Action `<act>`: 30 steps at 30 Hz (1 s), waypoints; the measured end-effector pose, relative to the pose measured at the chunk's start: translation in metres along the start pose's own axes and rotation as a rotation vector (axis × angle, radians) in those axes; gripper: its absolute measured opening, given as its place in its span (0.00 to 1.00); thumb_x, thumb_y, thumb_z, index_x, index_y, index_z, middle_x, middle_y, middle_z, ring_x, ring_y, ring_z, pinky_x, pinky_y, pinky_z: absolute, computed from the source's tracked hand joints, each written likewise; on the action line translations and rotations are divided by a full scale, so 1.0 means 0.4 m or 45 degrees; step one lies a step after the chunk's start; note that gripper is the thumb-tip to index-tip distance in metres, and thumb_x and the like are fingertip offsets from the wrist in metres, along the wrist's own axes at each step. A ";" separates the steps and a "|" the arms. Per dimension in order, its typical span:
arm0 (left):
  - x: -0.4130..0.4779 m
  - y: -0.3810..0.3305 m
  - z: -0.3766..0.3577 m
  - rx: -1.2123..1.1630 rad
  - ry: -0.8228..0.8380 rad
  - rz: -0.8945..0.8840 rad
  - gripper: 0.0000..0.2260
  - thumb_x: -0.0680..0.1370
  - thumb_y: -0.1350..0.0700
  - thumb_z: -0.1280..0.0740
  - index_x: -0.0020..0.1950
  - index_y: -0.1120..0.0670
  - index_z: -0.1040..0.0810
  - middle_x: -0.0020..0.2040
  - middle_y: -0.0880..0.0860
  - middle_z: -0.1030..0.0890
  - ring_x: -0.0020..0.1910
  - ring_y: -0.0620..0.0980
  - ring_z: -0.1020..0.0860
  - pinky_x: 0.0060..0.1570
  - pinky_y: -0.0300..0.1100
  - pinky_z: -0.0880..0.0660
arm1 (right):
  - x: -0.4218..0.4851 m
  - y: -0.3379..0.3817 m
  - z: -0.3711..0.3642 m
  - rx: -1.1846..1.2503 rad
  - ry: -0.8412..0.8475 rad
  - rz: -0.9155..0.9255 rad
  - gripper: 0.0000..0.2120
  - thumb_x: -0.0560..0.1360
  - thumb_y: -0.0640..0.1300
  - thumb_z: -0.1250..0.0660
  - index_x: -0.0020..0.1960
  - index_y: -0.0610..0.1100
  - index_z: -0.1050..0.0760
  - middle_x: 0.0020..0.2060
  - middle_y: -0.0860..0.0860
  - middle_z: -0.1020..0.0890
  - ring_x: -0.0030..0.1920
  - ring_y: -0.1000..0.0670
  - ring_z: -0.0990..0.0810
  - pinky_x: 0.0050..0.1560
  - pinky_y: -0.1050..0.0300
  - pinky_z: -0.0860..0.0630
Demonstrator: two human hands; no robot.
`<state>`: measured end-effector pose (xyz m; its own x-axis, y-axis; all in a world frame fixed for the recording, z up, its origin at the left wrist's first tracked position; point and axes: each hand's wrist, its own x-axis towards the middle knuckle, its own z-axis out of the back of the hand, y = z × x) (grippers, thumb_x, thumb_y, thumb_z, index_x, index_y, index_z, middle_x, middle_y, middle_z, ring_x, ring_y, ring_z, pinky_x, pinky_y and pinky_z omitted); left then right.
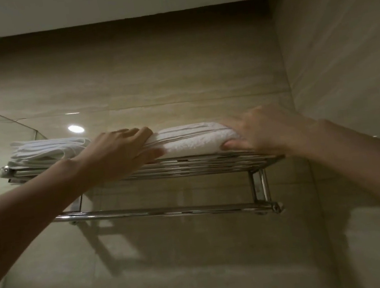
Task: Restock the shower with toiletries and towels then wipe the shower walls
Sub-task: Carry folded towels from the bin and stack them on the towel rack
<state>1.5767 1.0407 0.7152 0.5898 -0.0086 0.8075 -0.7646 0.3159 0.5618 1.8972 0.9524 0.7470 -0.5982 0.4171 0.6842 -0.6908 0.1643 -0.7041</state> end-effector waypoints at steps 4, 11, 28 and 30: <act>-0.011 -0.028 -0.018 0.020 -0.024 0.068 0.28 0.82 0.35 0.56 0.65 0.52 0.29 0.53 0.53 0.19 0.46 0.50 0.21 0.42 0.43 0.25 | -0.016 0.016 -0.050 0.054 -0.005 -0.123 0.38 0.75 0.73 0.61 0.73 0.51 0.37 0.64 0.51 0.23 0.60 0.48 0.23 0.50 0.54 0.24; -0.063 -0.051 -0.051 0.028 0.023 0.243 0.29 0.83 0.36 0.54 0.72 0.55 0.35 0.64 0.57 0.25 0.60 0.57 0.25 0.62 0.55 0.27 | -0.027 0.044 -0.044 0.140 0.066 -0.335 0.39 0.76 0.74 0.61 0.68 0.46 0.35 0.64 0.45 0.25 0.61 0.46 0.27 0.59 0.49 0.28; -0.403 -0.172 -0.006 -0.310 0.400 0.411 0.33 0.81 0.34 0.51 0.79 0.53 0.39 0.79 0.60 0.39 0.77 0.61 0.38 0.74 0.57 0.38 | -0.230 0.336 -0.060 0.149 0.162 -0.549 0.37 0.80 0.59 0.46 0.81 0.38 0.47 0.79 0.34 0.47 0.80 0.37 0.49 0.79 0.39 0.48; -0.498 -0.195 0.004 -0.387 0.600 0.391 0.34 0.80 0.33 0.53 0.78 0.53 0.37 0.79 0.60 0.38 0.76 0.61 0.37 0.74 0.57 0.38 | -0.287 0.420 -0.045 0.227 0.278 -0.519 0.35 0.79 0.57 0.43 0.80 0.38 0.44 0.79 0.36 0.42 0.80 0.38 0.46 0.79 0.40 0.48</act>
<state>1.5186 1.0161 0.5109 0.4593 0.5217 0.7189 -0.8500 0.4931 0.1853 1.8572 0.9483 0.5468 -0.1791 0.5317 0.8278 -0.9209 0.2056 -0.3313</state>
